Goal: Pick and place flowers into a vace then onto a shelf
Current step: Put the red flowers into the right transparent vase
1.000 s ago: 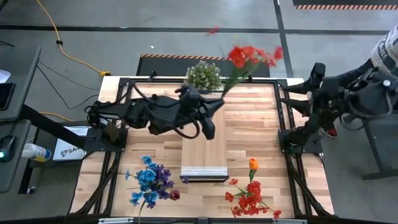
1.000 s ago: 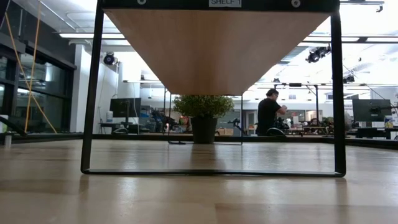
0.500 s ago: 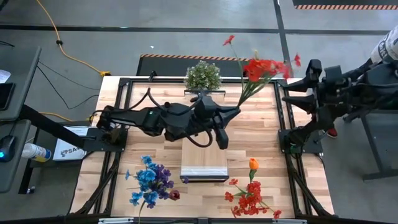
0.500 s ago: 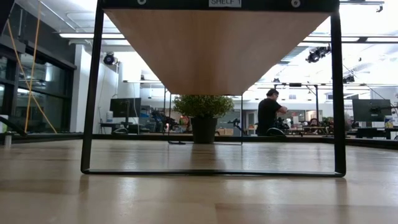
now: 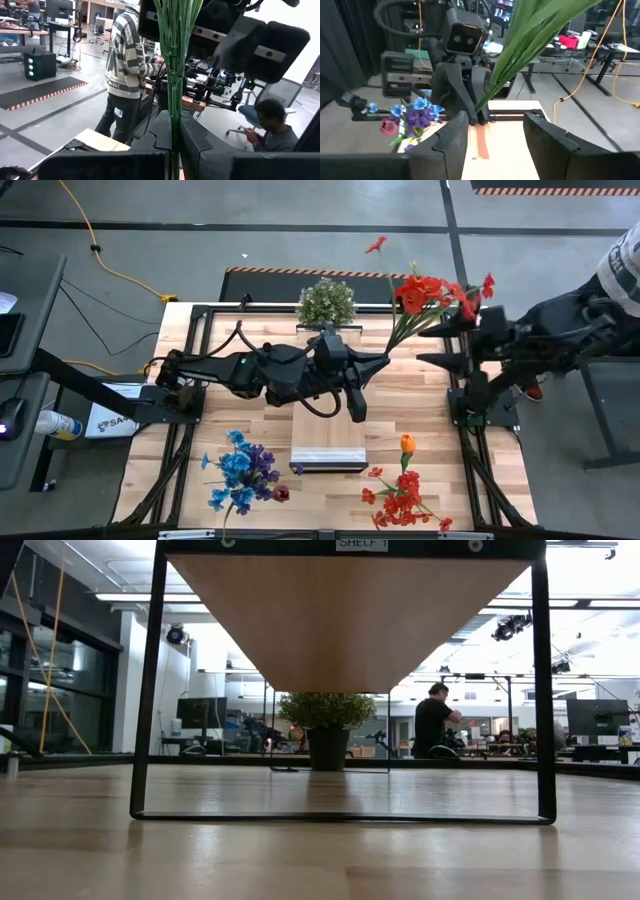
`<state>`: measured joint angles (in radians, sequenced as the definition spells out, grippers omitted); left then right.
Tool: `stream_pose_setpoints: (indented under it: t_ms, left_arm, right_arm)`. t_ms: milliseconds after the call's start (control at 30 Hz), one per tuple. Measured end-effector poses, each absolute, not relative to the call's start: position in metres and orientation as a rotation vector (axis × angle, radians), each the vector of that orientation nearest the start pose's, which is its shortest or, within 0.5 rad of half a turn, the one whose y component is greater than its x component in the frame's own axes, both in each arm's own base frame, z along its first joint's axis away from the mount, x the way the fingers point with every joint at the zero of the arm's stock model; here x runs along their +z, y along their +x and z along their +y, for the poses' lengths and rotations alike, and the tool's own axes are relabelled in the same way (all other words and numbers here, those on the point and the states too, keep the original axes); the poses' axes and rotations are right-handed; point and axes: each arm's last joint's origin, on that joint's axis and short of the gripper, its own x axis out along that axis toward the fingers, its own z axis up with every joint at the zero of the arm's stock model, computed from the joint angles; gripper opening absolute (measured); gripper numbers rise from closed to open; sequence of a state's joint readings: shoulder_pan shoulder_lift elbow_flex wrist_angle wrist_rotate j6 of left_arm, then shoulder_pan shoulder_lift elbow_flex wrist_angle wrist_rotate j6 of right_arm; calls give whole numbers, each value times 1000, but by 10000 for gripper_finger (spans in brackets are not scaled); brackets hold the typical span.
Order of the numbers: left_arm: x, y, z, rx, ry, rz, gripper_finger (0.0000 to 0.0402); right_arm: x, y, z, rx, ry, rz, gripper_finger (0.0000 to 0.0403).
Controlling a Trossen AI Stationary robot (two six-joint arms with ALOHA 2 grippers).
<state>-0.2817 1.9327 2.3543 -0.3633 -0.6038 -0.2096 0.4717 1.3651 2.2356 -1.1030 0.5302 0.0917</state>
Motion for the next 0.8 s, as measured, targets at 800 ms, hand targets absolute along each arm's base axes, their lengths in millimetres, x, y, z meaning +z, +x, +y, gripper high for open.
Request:
stream_pose_setpoints:
  t_ms: [800]
  left_arm:
    - [510,393,-97,296,-204,-75,43]
  right_arm:
    - [566,202,43,37,22,173,202]
